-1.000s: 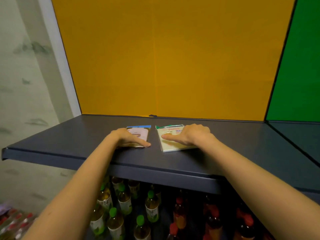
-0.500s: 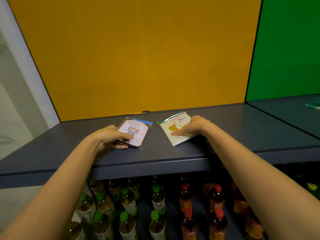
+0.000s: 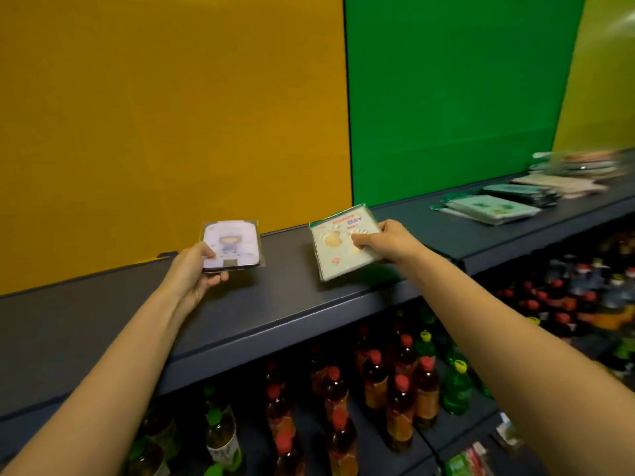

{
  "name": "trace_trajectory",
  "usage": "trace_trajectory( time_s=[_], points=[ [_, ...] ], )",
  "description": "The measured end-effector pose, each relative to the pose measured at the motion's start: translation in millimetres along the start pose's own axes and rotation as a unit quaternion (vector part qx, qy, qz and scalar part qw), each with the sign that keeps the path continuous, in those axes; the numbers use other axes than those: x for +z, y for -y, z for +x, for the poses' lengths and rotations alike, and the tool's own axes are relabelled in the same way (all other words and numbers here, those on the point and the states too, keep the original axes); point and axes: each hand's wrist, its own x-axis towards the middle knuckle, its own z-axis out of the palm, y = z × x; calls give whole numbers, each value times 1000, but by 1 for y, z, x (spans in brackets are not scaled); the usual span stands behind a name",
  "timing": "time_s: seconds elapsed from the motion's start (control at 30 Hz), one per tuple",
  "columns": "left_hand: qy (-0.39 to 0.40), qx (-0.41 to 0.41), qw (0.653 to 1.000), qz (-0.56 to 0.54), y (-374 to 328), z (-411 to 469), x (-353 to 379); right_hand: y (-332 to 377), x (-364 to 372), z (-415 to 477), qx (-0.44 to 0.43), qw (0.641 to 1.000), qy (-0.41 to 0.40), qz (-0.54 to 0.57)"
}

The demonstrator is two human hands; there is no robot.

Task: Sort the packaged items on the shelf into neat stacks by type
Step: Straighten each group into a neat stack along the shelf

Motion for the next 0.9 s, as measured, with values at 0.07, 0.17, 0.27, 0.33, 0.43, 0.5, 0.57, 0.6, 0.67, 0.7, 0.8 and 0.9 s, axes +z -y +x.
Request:
trace_trajectory(
  time_s=[0.07,0.17,0.27,0.33,0.43,0.5,0.57,0.6,0.67,0.7,0.8,0.9],
  points=[
    [14,1,1000,-8,5,3,42,-10,-33,6,13,1000,-20,3],
    [40,4,999,5,11,2,104,-22,-85,16,25,998,-50,2],
    [67,10,997,37,18,-2,164,-34,-138,28,21,998,-64,-15],
    [77,15,996,43,26,-5,201,-41,-172,34,15,997,-72,-30],
    [92,14,995,44,38,-10,256,-52,-218,44,14,996,-74,-57],
    [97,12,994,45,46,-9,290,-62,-244,51,11,994,-79,-76],
    [97,13,994,43,52,-5,322,-71,-265,60,10,994,-77,-83],
    [97,13,994,44,54,-3,337,-75,-275,64,12,994,-76,-84],
    [96,16,994,52,54,3,361,-81,-291,77,15,993,-72,-90],
    [96,22,993,62,54,5,370,-83,-298,85,15,993,-69,-92],
    [91,38,991,91,50,16,391,-83,-314,110,2,994,-65,-92],
    [82,38,991,97,45,32,408,-82,-320,140,-7,994,-55,-94]
  ],
)
